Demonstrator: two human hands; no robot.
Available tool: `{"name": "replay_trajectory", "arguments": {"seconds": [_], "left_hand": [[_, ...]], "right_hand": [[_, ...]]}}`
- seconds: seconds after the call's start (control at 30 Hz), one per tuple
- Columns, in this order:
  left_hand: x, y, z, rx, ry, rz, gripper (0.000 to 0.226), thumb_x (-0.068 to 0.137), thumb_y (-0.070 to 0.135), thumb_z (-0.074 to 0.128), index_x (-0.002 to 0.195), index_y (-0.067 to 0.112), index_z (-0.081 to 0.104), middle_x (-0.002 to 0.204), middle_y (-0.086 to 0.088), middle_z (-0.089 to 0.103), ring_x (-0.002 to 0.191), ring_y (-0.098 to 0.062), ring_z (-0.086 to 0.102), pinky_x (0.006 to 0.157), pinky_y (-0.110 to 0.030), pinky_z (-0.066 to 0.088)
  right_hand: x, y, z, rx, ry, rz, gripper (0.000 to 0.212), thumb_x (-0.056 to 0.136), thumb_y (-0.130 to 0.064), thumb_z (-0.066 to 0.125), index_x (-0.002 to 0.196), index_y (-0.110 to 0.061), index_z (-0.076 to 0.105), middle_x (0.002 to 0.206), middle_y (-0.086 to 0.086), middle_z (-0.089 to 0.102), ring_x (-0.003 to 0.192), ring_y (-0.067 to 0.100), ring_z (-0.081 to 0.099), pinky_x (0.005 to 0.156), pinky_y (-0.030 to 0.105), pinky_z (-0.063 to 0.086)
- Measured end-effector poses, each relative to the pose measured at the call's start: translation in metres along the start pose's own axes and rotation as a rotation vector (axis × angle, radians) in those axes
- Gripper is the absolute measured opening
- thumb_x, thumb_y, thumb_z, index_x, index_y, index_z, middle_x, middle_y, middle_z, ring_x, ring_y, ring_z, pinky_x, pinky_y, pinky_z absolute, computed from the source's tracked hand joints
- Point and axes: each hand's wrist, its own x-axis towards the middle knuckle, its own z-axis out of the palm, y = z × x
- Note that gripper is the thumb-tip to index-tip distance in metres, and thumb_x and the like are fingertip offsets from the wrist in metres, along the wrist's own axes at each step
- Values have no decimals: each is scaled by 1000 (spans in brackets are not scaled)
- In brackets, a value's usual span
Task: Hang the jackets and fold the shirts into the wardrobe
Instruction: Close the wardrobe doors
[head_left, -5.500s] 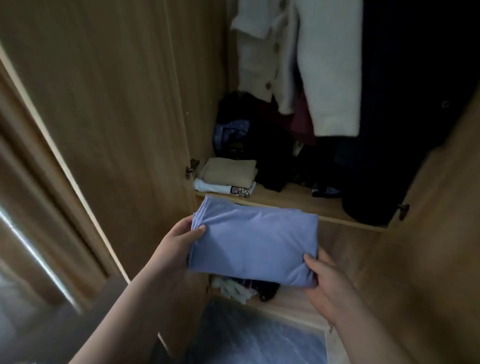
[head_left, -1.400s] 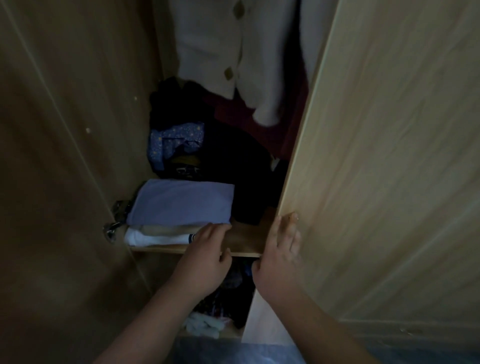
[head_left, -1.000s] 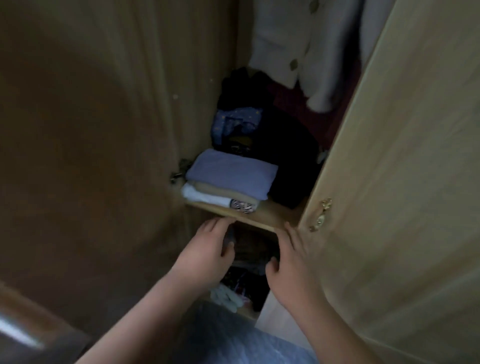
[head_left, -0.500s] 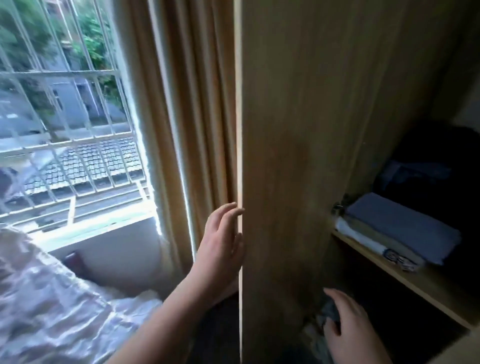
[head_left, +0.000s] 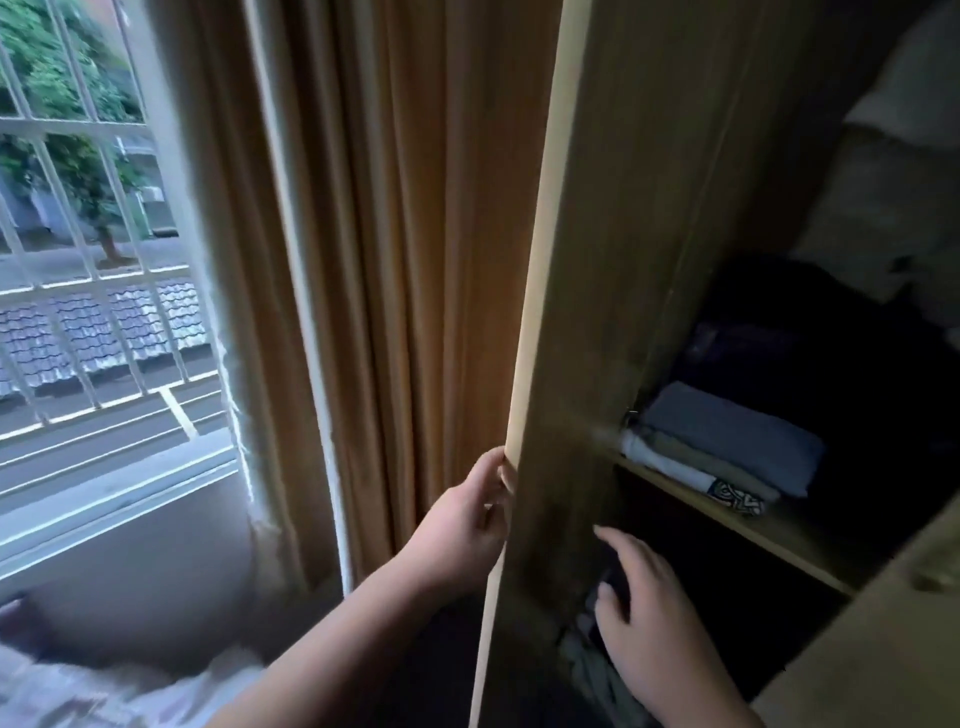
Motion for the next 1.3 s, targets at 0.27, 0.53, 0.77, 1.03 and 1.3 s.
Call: {"name": "replay_trajectory", "arguments": {"seconds": [0.27,0.53,0.77,1.03,1.3], "left_hand": [[0,26,47,56,-275,454,77,79,6,47,151,30,35,146,10,51,138,-6,42,110,-33,41],[48,83,182,467,-473,706,70,101,31,38,152,50,-6,161,19,-18,144,-7,-31,121,-38,-9],[103,130,309,608,-368,618,72,99,34,33,151,44,-15,163,7,-18,149,-25,-23,121,-54,6],[151,155,379,701,-245,486,79,94,36,35,149,45,-21,164,8,-15,150,-23,-20,117,-61,2],[165,162,401,724,-200,426,80,94,34,38,150,44,-18,164,7,-16,150,-23,-20,119,-58,8]], "right_hand": [[-41,35,-23,-81,272,199,54,92,-17,60,141,-31,43,129,-24,39,122,-7,33,109,21,33],[-90,109,-86,-123,338,525,60,95,-29,54,146,-46,26,143,-12,48,121,10,54,93,22,44],[-82,194,-143,-244,375,528,62,89,-20,51,149,-25,32,149,-3,37,134,14,38,108,24,32],[-47,278,-178,-444,336,449,72,80,-26,58,148,-21,33,151,7,42,141,32,36,114,36,23],[-36,310,-184,-358,286,306,84,85,-20,58,155,-27,12,161,-3,20,145,19,10,116,27,4]]}}
